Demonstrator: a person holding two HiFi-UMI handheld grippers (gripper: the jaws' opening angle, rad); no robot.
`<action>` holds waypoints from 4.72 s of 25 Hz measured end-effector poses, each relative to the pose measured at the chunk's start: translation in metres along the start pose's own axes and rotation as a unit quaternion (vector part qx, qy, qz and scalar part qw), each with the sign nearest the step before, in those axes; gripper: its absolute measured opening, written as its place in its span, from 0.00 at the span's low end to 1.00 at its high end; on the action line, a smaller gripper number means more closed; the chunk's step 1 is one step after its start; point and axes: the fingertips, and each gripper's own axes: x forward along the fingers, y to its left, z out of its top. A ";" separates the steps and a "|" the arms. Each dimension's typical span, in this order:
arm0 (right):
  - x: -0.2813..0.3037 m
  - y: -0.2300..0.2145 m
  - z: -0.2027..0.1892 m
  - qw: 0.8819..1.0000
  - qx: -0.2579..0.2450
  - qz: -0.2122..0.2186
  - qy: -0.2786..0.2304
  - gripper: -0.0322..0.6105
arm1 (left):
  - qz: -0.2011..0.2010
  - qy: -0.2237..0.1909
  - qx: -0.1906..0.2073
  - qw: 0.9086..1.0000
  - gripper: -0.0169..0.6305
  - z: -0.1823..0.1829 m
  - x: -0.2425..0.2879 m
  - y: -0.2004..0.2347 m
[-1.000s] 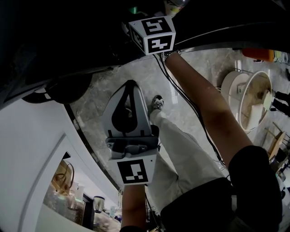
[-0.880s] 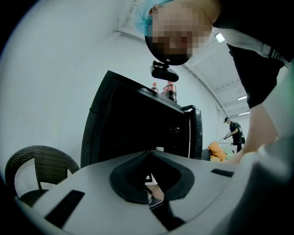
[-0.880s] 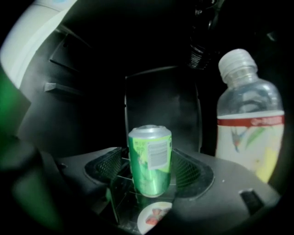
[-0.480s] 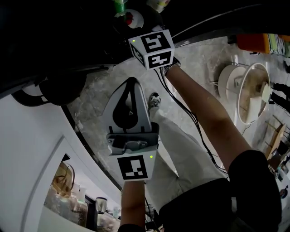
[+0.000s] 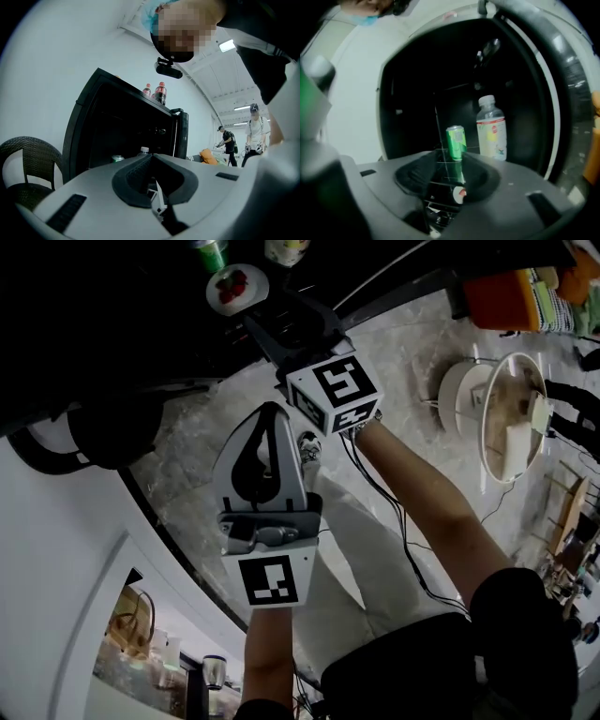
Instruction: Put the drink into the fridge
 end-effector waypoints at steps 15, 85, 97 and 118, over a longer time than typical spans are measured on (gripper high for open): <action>-0.101 0.017 -0.015 0.999 0.045 0.006 0.019 0.07 | 0.017 0.025 0.003 1.000 0.04 -0.028 -0.013 -0.001; -0.225 0.255 0.360 0.992 -0.029 0.050 -0.108 0.07 | -0.068 -0.086 0.062 0.992 0.04 0.335 -0.150 0.010; -0.201 0.260 0.346 0.995 -0.020 0.024 -0.095 0.07 | -0.076 -0.077 0.066 0.992 0.04 0.331 -0.159 0.037; -0.053 0.176 0.375 0.996 -0.023 0.047 -0.068 0.08 | 0.005 -0.068 0.076 0.995 0.04 0.342 -0.050 0.113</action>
